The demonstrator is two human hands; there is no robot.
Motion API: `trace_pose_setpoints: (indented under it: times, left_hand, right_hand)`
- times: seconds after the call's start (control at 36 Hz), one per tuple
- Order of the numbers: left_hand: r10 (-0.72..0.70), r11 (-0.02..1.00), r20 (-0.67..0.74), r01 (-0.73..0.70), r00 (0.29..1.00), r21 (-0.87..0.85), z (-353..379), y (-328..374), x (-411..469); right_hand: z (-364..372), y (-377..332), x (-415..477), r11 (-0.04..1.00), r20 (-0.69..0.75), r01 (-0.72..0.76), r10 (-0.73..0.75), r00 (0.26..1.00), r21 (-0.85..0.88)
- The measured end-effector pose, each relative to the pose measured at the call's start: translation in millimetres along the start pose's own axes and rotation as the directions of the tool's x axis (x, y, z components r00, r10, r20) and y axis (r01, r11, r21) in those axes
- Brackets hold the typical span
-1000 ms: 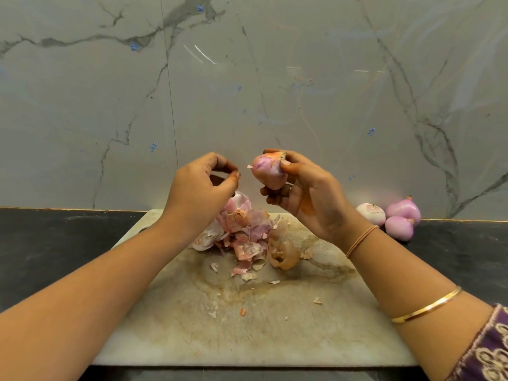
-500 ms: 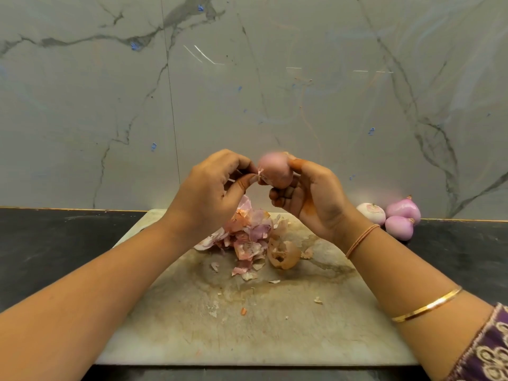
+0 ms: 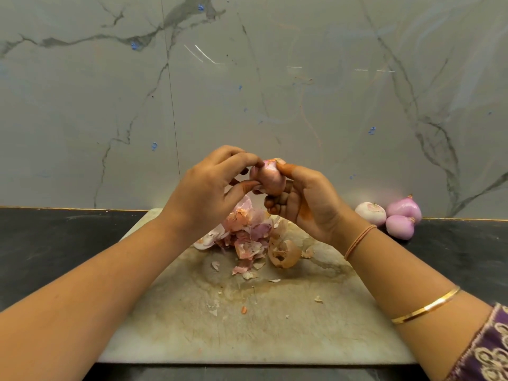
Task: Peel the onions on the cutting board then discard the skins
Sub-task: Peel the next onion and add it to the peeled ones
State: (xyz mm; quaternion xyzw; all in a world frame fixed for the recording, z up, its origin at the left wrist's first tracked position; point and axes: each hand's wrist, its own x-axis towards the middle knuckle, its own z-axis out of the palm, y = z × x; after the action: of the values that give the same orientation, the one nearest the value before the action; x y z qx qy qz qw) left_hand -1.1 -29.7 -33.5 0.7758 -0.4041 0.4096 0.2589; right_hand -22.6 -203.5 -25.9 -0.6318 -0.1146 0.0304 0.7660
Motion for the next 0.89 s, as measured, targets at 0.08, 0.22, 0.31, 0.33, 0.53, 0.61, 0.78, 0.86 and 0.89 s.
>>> trace_pose_setpoints:
  times: [0.08,0.22,0.31,0.33,0.53,0.61,0.78,0.86,0.89]
  left_hand:
    - [-0.002,1.000,0.018,0.002,1.000,-0.022,0.4,-0.2,-0.5]
    - [0.010,1.000,0.009,-0.010,1.000,-0.013,0.5,0.8,-0.1]
    - [0.039,0.999,-0.018,-0.039,0.999,0.016,0.1,1.6,-0.1]
    - [0.047,0.999,-0.028,-0.046,0.999,0.024,0.1,1.4,-0.2]
    - [0.046,0.999,-0.020,-0.046,0.999,0.007,1.2,0.5,-0.7]
    - [0.064,0.997,0.001,-0.064,0.998,0.051,2.5,-1.8,-1.5]
    - [0.080,0.994,-0.013,-0.079,0.997,0.076,1.9,-2.8,-2.2]
    - [0.104,0.991,-0.028,-0.101,0.994,0.089,0.6,-0.1,-1.9]
    - [0.107,0.991,-0.032,-0.104,0.994,0.089,0.4,0.3,-1.8]
  right_hand:
    - [-0.1,0.0,-0.7,1.000,0.007,-0.005,0.005,1.000,-0.010]
    - [0.1,0.7,-0.8,1.000,0.005,-0.008,0.008,1.000,-0.022]
    - [-0.2,0.6,-0.6,1.000,0.009,-0.012,0.012,1.000,-0.014]
    - [-0.4,0.3,-0.6,1.000,0.012,-0.013,0.013,1.000,-0.007]
    - [-0.4,0.3,-0.7,0.999,0.014,0.002,-0.002,1.000,-0.037]
    - [-0.6,1.3,0.0,0.998,0.012,0.005,-0.004,1.000,-0.069]
    - [-0.9,1.8,0.5,0.996,0.006,-0.002,0.003,1.000,-0.086]
    - [-1.1,1.3,-0.5,0.997,0.018,-0.004,0.006,1.000,-0.074]
    - [-1.0,1.2,-0.6,0.997,0.022,-0.004,0.006,1.000,-0.072]
